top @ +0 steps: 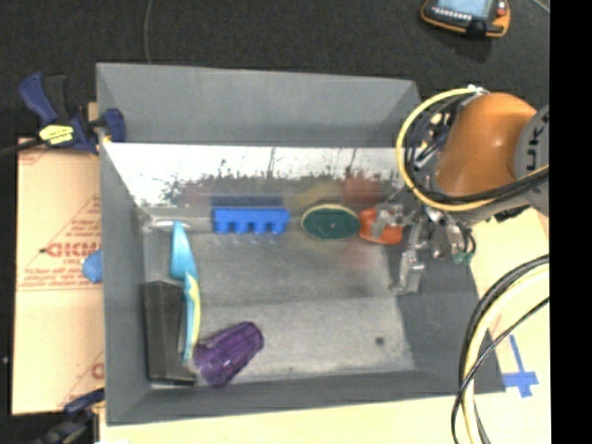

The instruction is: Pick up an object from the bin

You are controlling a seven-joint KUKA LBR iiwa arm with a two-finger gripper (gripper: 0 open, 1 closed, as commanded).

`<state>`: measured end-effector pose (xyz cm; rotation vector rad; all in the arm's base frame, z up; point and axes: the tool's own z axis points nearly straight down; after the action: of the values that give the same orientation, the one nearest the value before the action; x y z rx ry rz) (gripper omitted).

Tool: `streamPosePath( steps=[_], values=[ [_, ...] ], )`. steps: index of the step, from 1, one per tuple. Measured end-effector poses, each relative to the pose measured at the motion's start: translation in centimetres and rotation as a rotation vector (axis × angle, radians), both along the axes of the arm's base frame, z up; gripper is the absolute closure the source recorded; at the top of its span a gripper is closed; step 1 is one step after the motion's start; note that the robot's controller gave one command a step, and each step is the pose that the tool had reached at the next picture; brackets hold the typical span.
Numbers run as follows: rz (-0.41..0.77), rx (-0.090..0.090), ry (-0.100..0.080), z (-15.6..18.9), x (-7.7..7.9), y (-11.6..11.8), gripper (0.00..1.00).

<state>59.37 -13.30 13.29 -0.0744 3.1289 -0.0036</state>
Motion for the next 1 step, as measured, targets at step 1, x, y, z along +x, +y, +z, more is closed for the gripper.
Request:
streamPosePath(
  steps=[1],
  values=[
    [0.341,-0.002,0.009,-2.96,4.48,-0.79,0.0]
  ],
)
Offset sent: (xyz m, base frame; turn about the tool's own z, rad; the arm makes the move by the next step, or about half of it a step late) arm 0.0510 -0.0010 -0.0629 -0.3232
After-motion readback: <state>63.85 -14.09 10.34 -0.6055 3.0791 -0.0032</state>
